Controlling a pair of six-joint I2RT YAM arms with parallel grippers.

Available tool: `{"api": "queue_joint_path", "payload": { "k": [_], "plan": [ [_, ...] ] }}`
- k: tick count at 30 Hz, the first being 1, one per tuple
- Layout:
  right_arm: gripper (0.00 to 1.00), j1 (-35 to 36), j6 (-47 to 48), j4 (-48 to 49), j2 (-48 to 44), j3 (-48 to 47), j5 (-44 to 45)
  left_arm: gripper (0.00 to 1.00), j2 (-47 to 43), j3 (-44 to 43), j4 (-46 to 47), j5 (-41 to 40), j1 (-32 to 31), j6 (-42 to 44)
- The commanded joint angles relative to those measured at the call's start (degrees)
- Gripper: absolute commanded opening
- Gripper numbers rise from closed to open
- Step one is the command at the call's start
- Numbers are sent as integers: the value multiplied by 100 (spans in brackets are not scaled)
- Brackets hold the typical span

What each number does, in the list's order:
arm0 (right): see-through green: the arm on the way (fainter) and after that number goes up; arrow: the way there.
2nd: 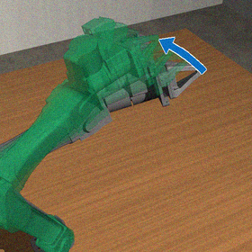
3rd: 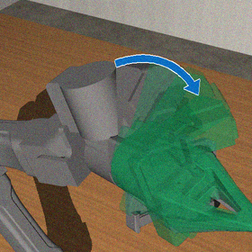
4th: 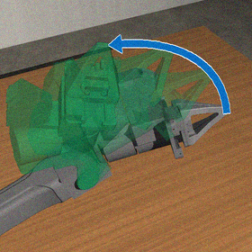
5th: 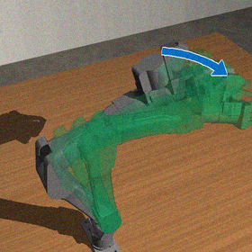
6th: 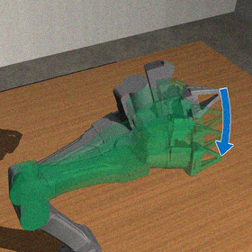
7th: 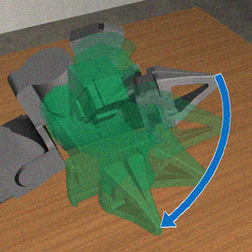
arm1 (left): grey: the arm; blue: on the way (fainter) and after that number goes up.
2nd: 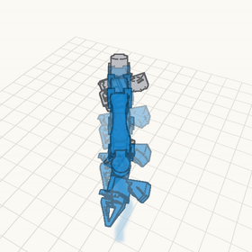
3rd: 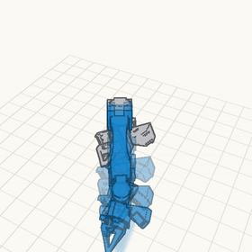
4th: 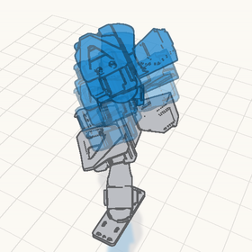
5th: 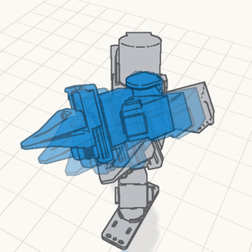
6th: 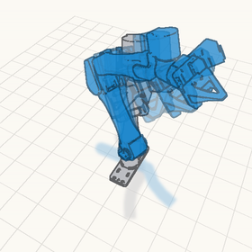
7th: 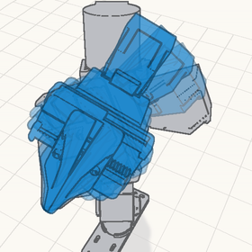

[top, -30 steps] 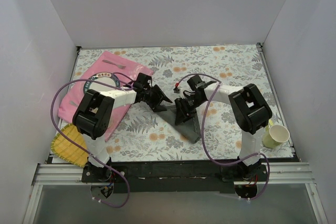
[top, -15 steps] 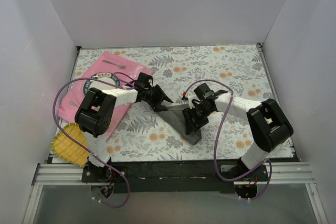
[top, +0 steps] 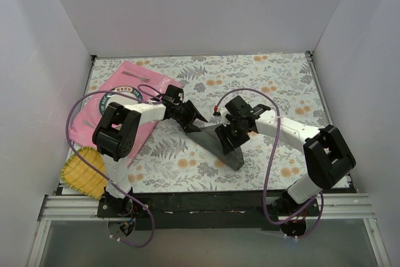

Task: Fold the napkin, place the utensils inside, and roll it up
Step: Roll the napkin with the utensil

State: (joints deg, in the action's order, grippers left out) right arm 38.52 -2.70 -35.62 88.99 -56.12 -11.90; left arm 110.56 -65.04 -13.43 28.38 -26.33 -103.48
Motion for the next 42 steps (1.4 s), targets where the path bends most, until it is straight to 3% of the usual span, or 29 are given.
{"api": "queue_joint_path", "payload": {
  "k": [1,5,9,17,24,27,33,36,39,42],
  "plan": [
    [69,322,85,-209,109,-882,180,50,106,-141,-195,-166,14,170],
    [75,585,173,-86,618,-1392,196,50,123,-176,-213,-166,22,179],
    [77,955,252,1,1093,-1639,793,50,158,-246,-300,-157,14,188],
    [75,1894,147,230,1358,-1350,2947,50,220,-352,-388,-166,22,170],
    [61,2010,-90,538,1419,-857,3537,50,246,-361,-415,-184,22,153],
    [48,2010,-47,635,1446,-787,3598,50,238,-413,-458,-175,22,179],
    [30,1765,32,941,1306,-673,2669,56,132,-1089,-1194,-613,22,574],
    [20,1187,24,1101,1261,-558,1082,61,106,-1748,-1749,-1218,49,750],
    [20,676,50,1319,1340,-418,-280,69,53,-2249,-2128,-1545,136,689],
    [19,202,103,1452,1507,-330,-1564,69,-78,-2435,-2111,-1608,198,610]
  ]
}}
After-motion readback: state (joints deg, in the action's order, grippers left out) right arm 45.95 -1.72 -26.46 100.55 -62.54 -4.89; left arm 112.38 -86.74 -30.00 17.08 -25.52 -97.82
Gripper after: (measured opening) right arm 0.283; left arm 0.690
